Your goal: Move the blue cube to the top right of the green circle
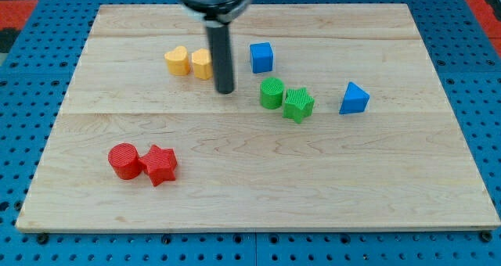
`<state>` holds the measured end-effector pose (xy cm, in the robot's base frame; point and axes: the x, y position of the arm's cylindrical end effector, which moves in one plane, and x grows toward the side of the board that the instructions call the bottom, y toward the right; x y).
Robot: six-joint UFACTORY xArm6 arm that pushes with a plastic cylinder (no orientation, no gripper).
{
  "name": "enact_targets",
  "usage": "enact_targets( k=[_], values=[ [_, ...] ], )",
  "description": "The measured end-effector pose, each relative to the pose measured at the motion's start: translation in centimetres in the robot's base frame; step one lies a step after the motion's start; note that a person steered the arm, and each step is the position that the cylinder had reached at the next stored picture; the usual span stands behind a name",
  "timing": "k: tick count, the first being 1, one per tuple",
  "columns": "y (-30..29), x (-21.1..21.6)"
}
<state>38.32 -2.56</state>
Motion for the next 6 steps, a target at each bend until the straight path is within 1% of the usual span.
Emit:
enact_targets(
  k=[1,2,3,4,5,6],
  values=[
    [-3.9,-3.3],
    [-8.6,-4.3],
    [-0.5,-7.5],
    [7.8,-7.8],
    [7.8,-4.7],
    [-1.0,-7.7]
  ],
)
